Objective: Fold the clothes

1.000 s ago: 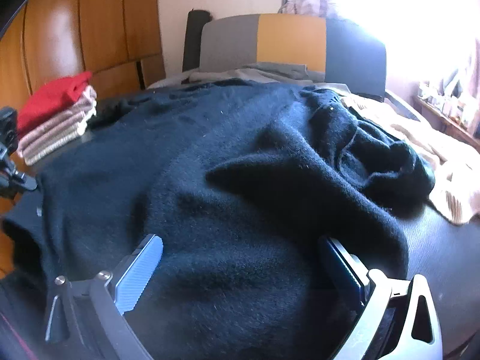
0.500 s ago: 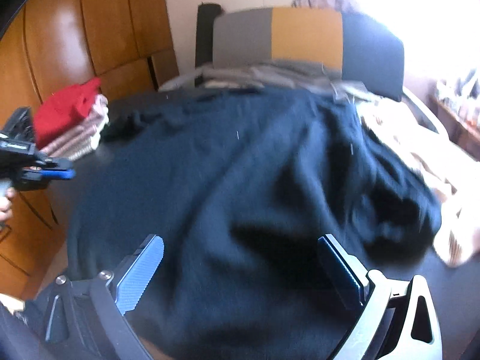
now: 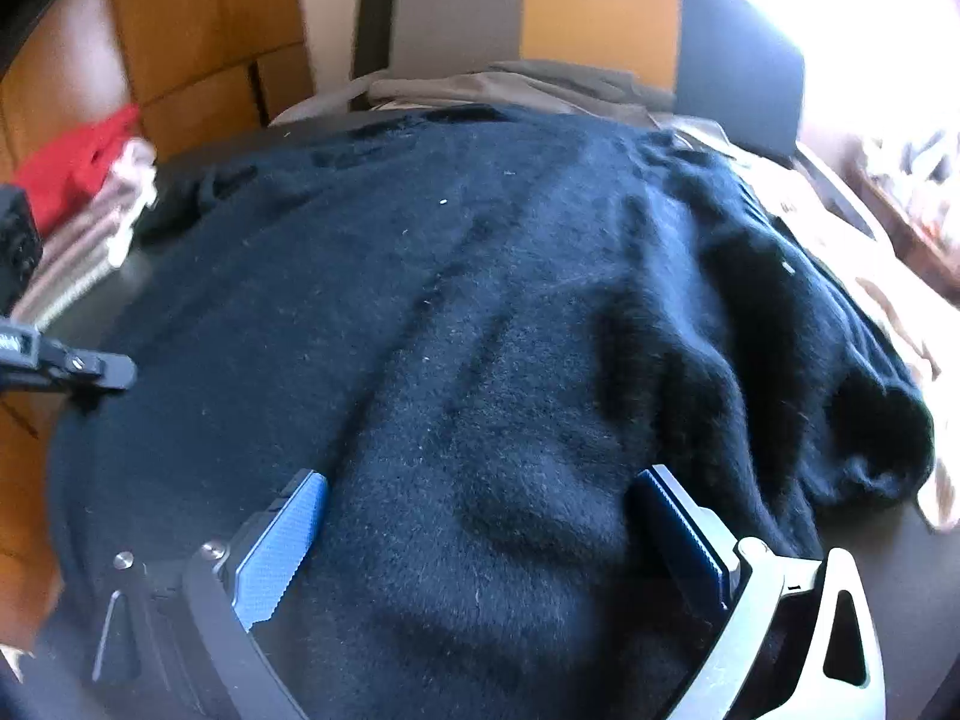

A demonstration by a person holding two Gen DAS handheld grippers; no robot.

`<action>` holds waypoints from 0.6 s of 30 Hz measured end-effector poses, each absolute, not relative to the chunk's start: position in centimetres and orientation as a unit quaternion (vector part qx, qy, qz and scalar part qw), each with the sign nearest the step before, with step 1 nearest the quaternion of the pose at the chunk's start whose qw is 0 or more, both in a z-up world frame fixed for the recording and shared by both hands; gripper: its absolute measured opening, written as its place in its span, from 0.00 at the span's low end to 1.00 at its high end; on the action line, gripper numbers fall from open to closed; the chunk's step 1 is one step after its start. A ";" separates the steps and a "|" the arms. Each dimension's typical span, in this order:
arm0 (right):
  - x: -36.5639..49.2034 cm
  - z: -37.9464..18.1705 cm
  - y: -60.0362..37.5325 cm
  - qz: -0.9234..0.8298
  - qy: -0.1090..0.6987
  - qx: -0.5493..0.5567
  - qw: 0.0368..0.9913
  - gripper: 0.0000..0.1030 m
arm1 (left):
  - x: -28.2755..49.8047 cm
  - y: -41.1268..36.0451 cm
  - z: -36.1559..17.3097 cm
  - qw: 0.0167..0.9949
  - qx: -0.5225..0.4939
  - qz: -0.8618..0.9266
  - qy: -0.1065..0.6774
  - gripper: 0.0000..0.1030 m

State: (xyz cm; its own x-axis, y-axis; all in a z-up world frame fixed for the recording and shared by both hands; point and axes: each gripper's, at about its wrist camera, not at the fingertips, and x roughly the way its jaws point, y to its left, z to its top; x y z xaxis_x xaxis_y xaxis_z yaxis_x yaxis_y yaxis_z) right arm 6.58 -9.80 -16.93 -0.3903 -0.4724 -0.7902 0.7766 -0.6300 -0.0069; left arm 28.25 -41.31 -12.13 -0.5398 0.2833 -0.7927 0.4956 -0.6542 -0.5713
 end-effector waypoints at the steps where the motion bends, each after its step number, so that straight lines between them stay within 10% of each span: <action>1: 6.8 -16.8 -10.0 -0.807 0.184 0.395 0.398 1.00 | 28.7 -41.1 -12.0 0.078 0.480 -0.778 0.397 0.01; 10: 5.2 -13.2 -6.7 -0.736 0.055 0.404 0.541 0.89 | 26.5 -38.6 -5.9 0.100 0.471 -0.812 0.329 0.13; 16: -4.0 -8.6 -0.9 -0.814 0.001 0.352 0.462 0.87 | 16.8 -36.1 -3.9 0.046 0.431 -0.844 0.315 0.17; 18: -7.3 -9.3 -1.1 -0.823 0.031 0.370 0.431 0.71 | 13.6 -35.4 -4.5 0.034 0.424 -0.849 0.312 0.17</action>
State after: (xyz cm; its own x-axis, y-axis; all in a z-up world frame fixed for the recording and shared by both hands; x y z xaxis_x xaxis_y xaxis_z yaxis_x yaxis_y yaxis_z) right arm -7.32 -1.08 -9.32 -0.3560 -0.6859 -0.6346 0.7314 -0.6273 0.2676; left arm 13.55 -35.38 -4.47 -0.6380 0.2064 -0.7418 0.3236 -0.8023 -0.5016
